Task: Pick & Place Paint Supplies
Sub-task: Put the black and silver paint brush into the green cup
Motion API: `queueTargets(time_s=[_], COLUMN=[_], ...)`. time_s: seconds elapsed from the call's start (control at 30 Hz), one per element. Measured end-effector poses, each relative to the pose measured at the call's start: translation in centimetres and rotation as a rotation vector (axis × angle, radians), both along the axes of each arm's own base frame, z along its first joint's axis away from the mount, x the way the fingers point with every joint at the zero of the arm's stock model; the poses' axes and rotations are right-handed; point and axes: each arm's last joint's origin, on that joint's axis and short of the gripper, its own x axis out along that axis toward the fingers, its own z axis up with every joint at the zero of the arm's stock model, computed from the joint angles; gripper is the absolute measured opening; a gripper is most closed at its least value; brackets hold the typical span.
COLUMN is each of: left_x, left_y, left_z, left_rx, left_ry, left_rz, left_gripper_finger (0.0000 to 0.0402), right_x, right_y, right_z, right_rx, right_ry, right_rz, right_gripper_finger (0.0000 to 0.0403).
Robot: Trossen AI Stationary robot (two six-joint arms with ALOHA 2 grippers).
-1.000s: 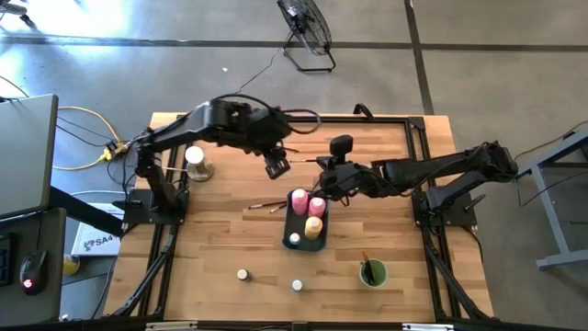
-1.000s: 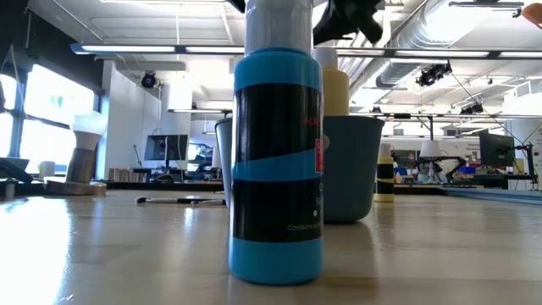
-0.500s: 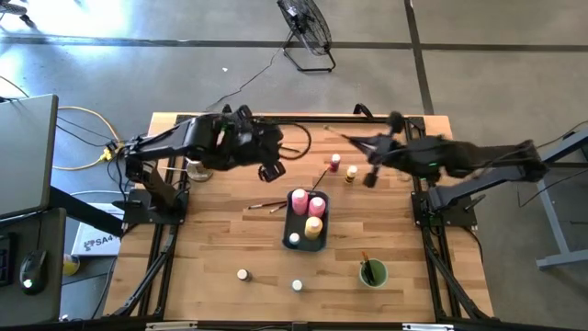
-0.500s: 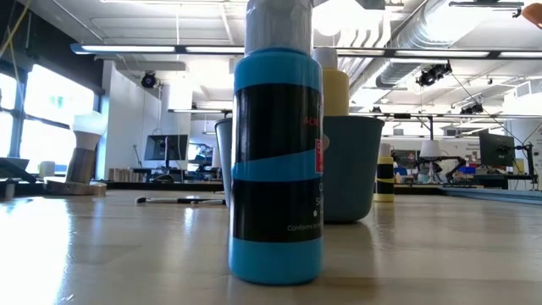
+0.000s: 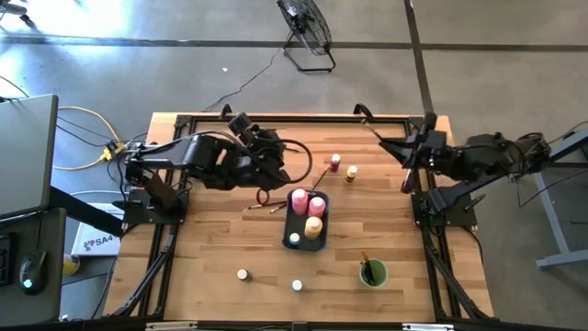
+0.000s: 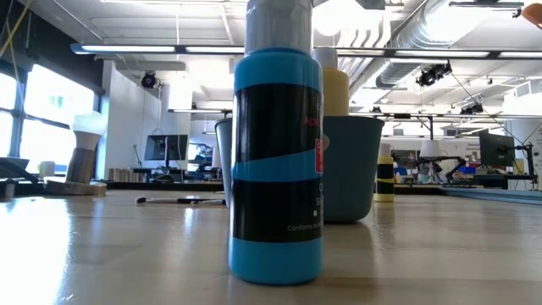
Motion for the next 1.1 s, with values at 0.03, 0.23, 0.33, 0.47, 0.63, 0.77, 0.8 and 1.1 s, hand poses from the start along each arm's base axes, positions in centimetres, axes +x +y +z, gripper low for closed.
queueTargets(time_s=[0.03,0.23,0.33,0.47,0.63,0.77,0.8,1.1], left_x=[0.2,1.4,1.9,2.8,3.7,3.8,3.7,2.0], left_y=[0.0,-0.5,-0.8,-1.3,-1.3,-1.0,-0.9,-0.7], left_z=[-0.1,-0.6,-1.0,-1.6,-2.1,-2.3,-2.1,1.1], left_rx=[0.001,-0.089,-0.141,-0.225,-0.166,-0.177,-0.191,-0.125], left_ry=[-0.003,-0.006,0.02,0.046,0.12,0.183,0.187,0.078], left_rz=[0.001,-0.09,-0.157,-0.251,-0.331,-0.434,-0.471,-0.713], left_gripper_finger=[0.02,0.02,0.02,0.02,0.02,0.02,0.02,0.02], right_x=[-0.2,-0.3,-0.3,-0.2,-0.2,-0.2,-0.2,-0.1], right_y=[0.1,0.5,0.5,0.6,0.6,0.6,0.6,0.7], right_z=[0.1,0.0,0.0,0.0,0.0,0.0,0.0,0.0], right_rx=[0.001,-0.007,-0.007,-0.01,-0.013,-0.011,-0.01,0.012], right_ry=[-0.005,0.0,-0.003,0.002,0.004,0.004,0.004,-0.009], right_rz=[-0.007,-0.035,-0.039,-0.041,-0.04,-0.04,-0.04,-0.022], right_gripper_finger=[0.001,0.001,0.0011,0.0011,0.0011,0.0011,0.0011,0.0011])
